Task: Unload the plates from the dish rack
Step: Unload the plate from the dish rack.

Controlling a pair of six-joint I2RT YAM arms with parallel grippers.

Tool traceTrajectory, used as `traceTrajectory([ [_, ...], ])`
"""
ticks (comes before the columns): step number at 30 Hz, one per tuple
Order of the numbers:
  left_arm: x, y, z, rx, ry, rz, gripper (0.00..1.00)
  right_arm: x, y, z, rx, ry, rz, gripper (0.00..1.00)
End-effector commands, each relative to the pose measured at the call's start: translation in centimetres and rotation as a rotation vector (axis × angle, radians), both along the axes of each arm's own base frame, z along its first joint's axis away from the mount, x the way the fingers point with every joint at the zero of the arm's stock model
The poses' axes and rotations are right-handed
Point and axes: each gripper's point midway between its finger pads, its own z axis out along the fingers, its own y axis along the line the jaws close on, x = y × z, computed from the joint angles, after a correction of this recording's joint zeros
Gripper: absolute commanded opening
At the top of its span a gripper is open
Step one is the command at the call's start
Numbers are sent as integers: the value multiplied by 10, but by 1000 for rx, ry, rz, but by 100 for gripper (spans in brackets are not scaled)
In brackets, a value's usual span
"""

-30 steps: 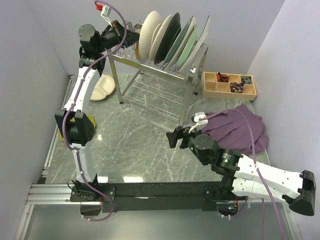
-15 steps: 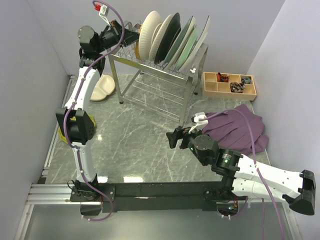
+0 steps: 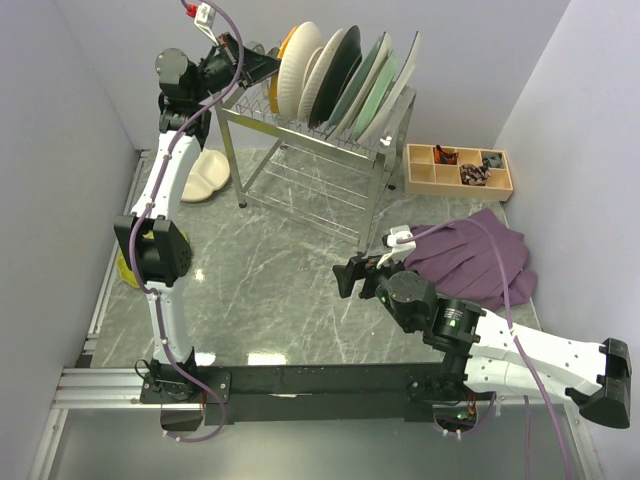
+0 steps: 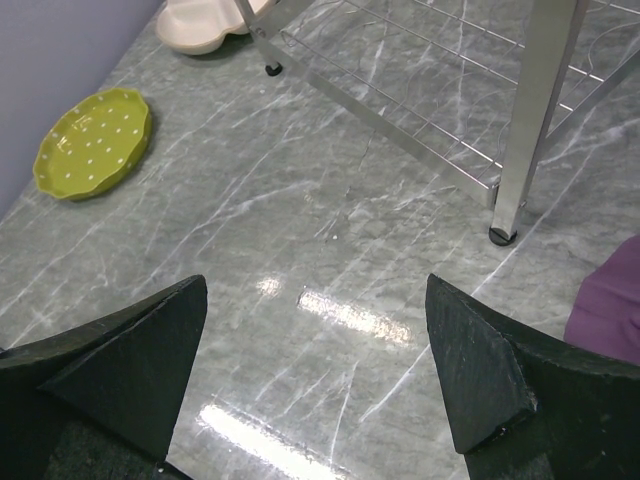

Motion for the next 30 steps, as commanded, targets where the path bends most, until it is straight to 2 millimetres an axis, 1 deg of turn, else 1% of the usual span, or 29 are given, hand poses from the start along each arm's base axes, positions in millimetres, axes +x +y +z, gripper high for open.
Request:
traceTrajectory([
  [1, -54, 3, 84, -77, -289, 3, 1, 3, 1, 30, 49, -43, -23, 95],
  [8, -62, 8, 91, -105, -299, 8, 1, 1, 1, 32, 46, -49, -25, 95],
  [14, -64, 17, 103, -126, -308, 39, 1, 1, 3, 32, 36, -51, -25, 95],
  [18, -70, 22, 112, -152, -322, 33, 1, 0, 5, 33, 34, -54, -21, 95],
  [24, -77, 24, 117, -191, -320, 14, 1, 0, 6, 30, 16, -56, -29, 95],
  [30, -78, 27, 115, -191, -321, 32, 1, -1, 8, 30, 7, -56, -26, 95],
])
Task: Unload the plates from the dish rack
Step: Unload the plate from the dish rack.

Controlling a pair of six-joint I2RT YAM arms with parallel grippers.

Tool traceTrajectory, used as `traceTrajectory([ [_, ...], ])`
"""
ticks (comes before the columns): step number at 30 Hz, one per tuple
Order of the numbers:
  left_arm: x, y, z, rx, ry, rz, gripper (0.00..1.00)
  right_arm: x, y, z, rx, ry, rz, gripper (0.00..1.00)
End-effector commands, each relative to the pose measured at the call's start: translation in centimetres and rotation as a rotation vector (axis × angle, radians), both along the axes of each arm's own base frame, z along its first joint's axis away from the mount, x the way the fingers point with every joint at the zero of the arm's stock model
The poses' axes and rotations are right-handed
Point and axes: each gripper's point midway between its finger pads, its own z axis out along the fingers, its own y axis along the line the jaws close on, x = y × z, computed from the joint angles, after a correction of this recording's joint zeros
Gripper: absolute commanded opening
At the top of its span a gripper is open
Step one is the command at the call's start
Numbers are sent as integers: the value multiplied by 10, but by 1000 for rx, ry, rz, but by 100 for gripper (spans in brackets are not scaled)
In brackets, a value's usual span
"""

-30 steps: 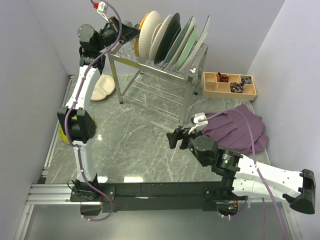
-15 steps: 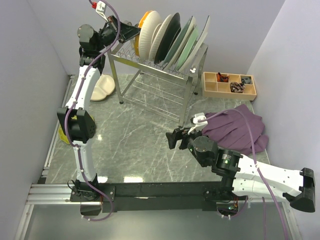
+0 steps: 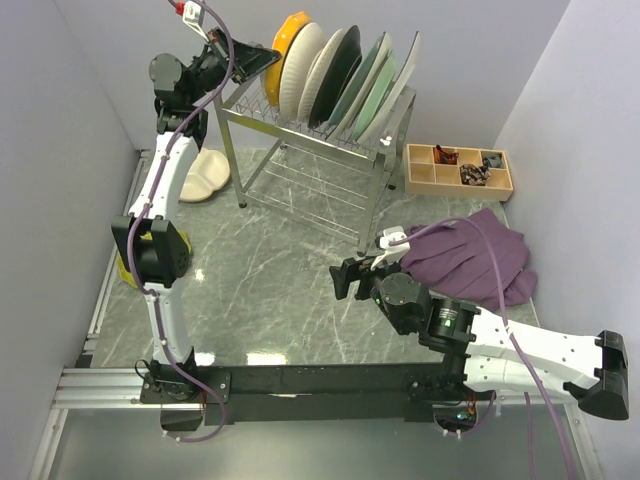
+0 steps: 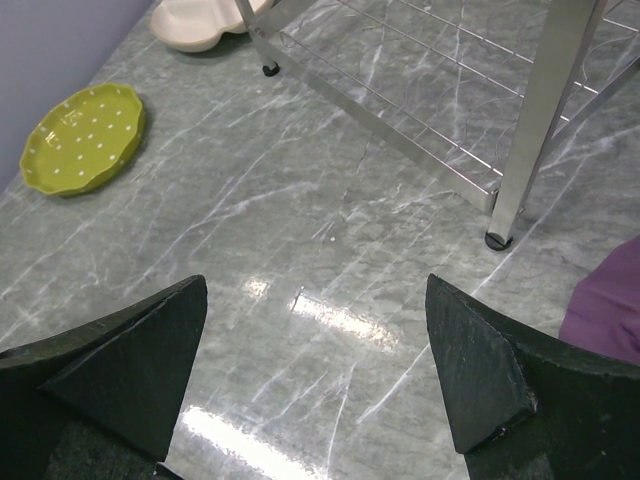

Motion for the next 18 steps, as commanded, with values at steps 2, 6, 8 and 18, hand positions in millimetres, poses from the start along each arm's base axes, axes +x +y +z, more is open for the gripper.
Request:
traceTrajectory([
  [2, -73, 20, 92, -107, -314, 51, 1, 2, 2, 26, 45, -36, -21, 95],
  [6, -76, 24, 99, -115, -325, 64, 1, 2, 1, 26, 46, -38, -20, 95],
  [8, -79, 26, 102, -113, -339, 75, 1, 1, 1, 26, 48, -38, -17, 95],
  [18, -82, 37, 109, -70, -369, 155, 1, 0, 0, 29, 50, -45, -19, 95],
])
